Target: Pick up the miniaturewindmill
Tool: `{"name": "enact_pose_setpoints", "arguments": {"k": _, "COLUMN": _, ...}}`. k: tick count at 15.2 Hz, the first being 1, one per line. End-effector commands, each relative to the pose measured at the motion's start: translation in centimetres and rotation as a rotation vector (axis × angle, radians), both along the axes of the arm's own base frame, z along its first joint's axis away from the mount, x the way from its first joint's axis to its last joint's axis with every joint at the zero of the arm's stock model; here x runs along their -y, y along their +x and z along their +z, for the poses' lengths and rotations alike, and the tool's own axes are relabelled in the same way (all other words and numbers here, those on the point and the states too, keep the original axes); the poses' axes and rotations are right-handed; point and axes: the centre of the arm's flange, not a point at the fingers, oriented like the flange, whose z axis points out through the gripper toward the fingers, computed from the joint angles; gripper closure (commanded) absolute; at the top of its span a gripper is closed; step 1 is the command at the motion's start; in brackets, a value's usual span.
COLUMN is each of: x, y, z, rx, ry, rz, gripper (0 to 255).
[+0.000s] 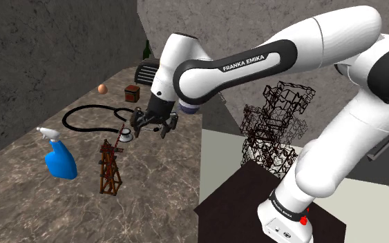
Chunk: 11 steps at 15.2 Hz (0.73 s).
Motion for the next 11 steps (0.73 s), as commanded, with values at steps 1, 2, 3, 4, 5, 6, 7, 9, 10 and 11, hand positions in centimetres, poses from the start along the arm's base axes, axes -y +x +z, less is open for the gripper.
{"name": "enact_pose_setpoints", "arguments": {"k": 1, "x": -2.0, "y": 1.2, "z": -0.7, "rx": 0.01, "ry": 0.023, "rz": -0.025, "gripper": 0}}
{"name": "enact_pose_setpoints", "arguments": {"k": 2, "x": -3.0, "y": 1.8, "z": -0.9, "rx": 0.015, "ry": 0.033, "rz": -0.036, "gripper": 0}}
{"name": "enact_pose_setpoints", "arguments": {"k": 3, "x": -3.9, "y": 2.5, "z": -1.0, "rx": 0.021, "ry": 0.043, "rz": -0.047, "gripper": 0}}
{"name": "enact_pose_setpoints", "arguments": {"k": 4, "x": -4.8, "y": 3.2, "z": -1.2, "rx": 0.026, "ry": 0.053, "rz": -0.058, "gripper": 0}}
{"name": "enact_pose_setpoints", "arguments": {"k": 5, "x": -5.8, "y": 3.8, "z": -1.4, "rx": 0.031, "ry": 0.063, "rz": -0.07, "gripper": 0}}
{"name": "enact_pose_setpoints", "arguments": {"k": 6, "x": -6.7, "y": 4.5, "z": -1.5, "rx": 0.036, "ry": 0.074, "rz": -0.081, "gripper": 0}}
{"name": "enact_pose_setpoints", "arguments": {"k": 7, "x": -7.6, "y": 5.2, "z": -1.6, "rx": 0.041, "ry": 0.084, "rz": -0.092, "gripper": 0}}
{"name": "enact_pose_setpoints", "arguments": {"k": 9, "x": -9.2, "y": 6.5, "z": -1.8, "rx": 0.051, "ry": 0.102, "rz": -0.112, "gripper": 0}}
{"name": "enact_pose_setpoints", "arguments": {"k": 10, "x": -9.2, "y": 6.5, "z": -2.4, "rx": 0.051, "ry": 0.102, "rz": -0.112, "gripper": 0}}
{"name": "enact_pose_setpoints", "arguments": {"k": 11, "x": -9.2, "y": 6.5, "z": -2.9, "rx": 0.051, "ry": 0.102, "rz": -0.112, "gripper": 0}}
